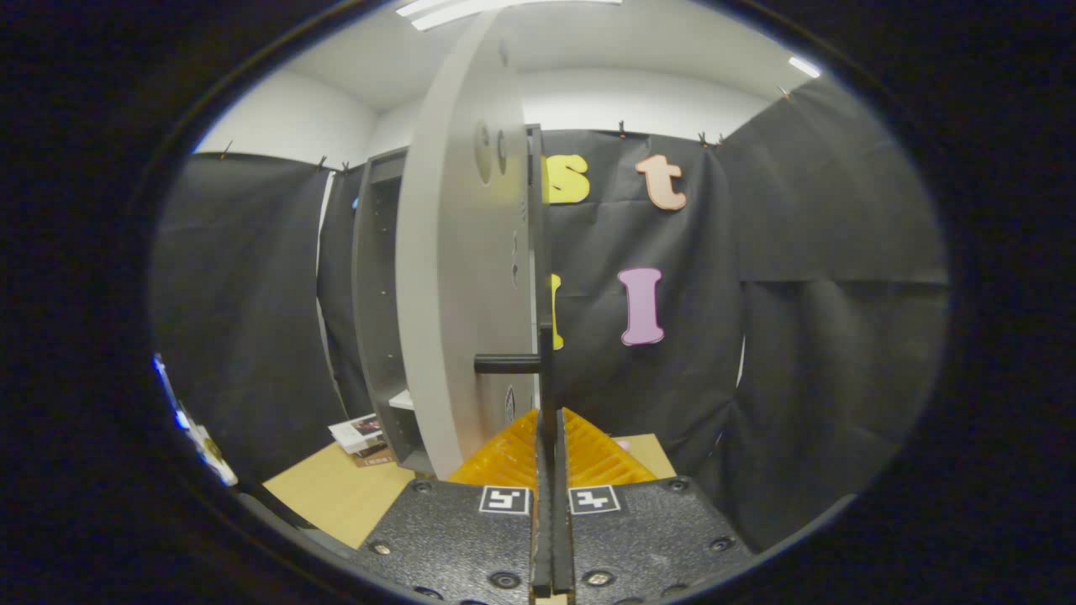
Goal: Open the shoe cabinet door, grab the shoes and put them into the shoe cabinet, then close the shoe cabinet door.
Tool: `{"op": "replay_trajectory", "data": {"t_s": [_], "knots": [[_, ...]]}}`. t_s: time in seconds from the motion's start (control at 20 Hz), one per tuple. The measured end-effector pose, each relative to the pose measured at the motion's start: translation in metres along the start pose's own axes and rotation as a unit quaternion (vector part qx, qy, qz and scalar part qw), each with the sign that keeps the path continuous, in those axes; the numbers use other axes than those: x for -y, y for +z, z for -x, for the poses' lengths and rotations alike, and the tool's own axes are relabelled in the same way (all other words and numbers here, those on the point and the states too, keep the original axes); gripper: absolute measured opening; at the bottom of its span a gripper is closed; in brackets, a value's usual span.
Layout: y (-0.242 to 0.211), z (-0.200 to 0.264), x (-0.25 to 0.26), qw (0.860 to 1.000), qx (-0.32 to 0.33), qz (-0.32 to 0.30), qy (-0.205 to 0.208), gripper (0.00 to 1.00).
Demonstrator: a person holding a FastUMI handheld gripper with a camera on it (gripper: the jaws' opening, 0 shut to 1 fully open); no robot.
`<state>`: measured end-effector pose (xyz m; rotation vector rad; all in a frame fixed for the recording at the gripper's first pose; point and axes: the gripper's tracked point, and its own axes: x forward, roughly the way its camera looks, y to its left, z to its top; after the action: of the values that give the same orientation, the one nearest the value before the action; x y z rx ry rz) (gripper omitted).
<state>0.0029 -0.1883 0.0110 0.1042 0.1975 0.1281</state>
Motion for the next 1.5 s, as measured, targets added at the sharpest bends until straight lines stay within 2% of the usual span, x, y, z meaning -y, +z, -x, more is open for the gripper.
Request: {"op": "replay_trajectory", "data": {"t_s": [0.1, 0.15, 0.4, 0.45, 0.55, 0.7, 0.9, 1.2, 1.5], "knots": [[-0.003, 0.001, 0.0, 1.0, 0.002, -0.008, 0.02, 0.06], [-0.005, 0.002, 0.001, 1.0, 0.006, -0.004, 0.017, 0.06], [-0.031, 0.043, 0.009, 0.996, 0.045, 0.049, -0.056, 0.15], [-0.036, 0.053, 0.002, 0.995, 0.055, 0.057, -0.066, 0.22], [-0.055, 0.072, -0.015, 0.993, 0.067, 0.07, -0.072, 0.5], [-0.088, 0.09, -0.042, 0.993, 0.064, 0.051, -0.084, 0.98], [-0.12, 0.095, -0.09, 0.996, 0.066, 0.03, -0.054, 1.0], [-0.161, 0.073, -0.125, 0.993, 0.083, 0.047, -0.066, 1.0], [-0.22, 0.007, -0.175, 0.996, 0.06, 0.06, -0.022, 1.0]]}}
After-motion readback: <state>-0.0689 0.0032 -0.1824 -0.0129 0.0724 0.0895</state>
